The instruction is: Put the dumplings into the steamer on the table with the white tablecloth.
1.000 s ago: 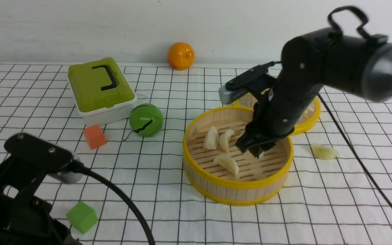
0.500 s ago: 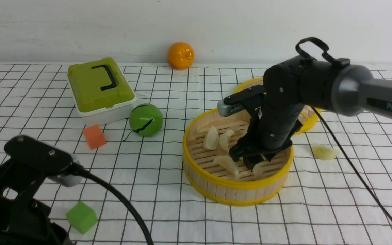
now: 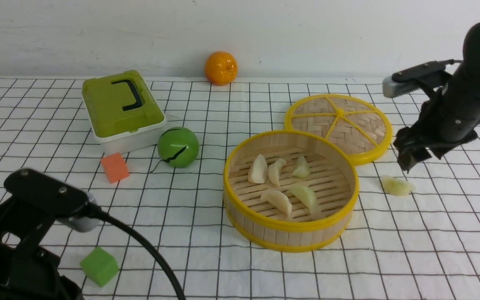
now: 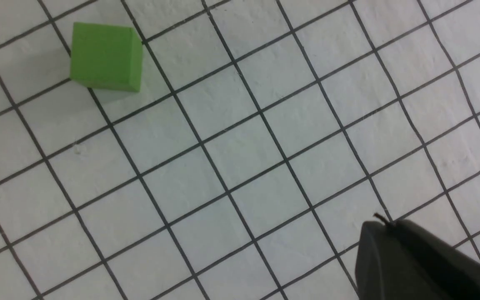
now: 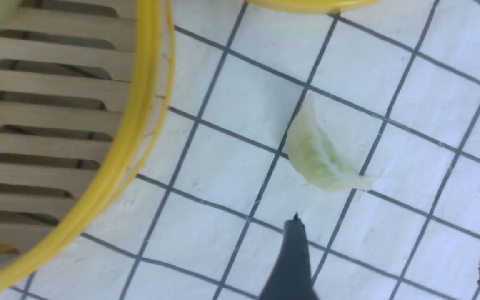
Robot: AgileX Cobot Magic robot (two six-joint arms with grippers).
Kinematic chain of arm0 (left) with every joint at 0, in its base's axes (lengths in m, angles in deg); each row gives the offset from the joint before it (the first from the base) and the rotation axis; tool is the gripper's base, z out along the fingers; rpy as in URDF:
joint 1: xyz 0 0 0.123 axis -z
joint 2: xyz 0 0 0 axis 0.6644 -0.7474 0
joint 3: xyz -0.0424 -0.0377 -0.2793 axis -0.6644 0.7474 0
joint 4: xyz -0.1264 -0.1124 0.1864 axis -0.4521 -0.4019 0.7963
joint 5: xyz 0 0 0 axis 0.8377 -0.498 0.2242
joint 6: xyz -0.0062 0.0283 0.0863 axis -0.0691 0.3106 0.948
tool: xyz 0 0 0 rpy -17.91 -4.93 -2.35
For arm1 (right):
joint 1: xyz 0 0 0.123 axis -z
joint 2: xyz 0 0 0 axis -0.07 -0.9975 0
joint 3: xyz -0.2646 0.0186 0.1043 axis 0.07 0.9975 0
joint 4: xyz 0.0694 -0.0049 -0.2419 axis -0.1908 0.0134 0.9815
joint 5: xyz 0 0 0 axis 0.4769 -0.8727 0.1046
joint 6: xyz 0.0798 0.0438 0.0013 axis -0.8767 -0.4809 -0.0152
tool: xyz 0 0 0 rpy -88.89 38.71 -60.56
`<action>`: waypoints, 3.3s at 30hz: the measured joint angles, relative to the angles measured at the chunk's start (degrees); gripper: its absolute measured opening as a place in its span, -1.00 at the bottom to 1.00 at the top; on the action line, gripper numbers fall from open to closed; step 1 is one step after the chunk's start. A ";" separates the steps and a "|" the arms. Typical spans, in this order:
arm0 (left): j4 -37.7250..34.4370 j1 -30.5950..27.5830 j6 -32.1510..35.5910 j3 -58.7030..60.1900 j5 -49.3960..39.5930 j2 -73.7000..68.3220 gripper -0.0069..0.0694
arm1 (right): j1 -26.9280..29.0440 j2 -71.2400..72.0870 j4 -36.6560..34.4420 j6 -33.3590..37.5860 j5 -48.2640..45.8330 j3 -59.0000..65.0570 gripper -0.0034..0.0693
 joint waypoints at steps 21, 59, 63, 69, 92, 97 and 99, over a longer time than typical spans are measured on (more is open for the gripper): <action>0.90 0.00 0.00 0.00 0.26 0.00 -0.74 | 0.67 -9.87 -2.01 16.76 3.21 -2.44 -0.37; 1.33 0.00 -0.18 13.94 5.85 43.30 -0.68 | -11.18 -2.39 -16.23 1.12 -5.32 -5.13 0.13; 1.33 0.00 -0.18 14.27 5.84 43.30 -0.68 | -11.18 3.98 -15.94 2.03 -9.77 -4.98 -0.08; 1.33 0.00 -0.18 14.27 5.83 43.30 -0.67 | -11.18 18.94 -15.88 3.04 -11.04 1.40 -0.70; 1.33 0.00 -0.18 14.27 5.83 43.30 -0.63 | -11.18 75.65 -27.29 6.62 11.70 47.62 -0.95; 1.33 0.00 -0.18 14.27 5.83 43.30 -0.63 | -11.18 83.32 -25.03 6.43 8.46 50.25 -0.94; 1.33 0.00 -0.18 14.27 5.83 43.30 -0.63 | -11.18 86.19 -21.20 6.00 8.12 50.28 -0.95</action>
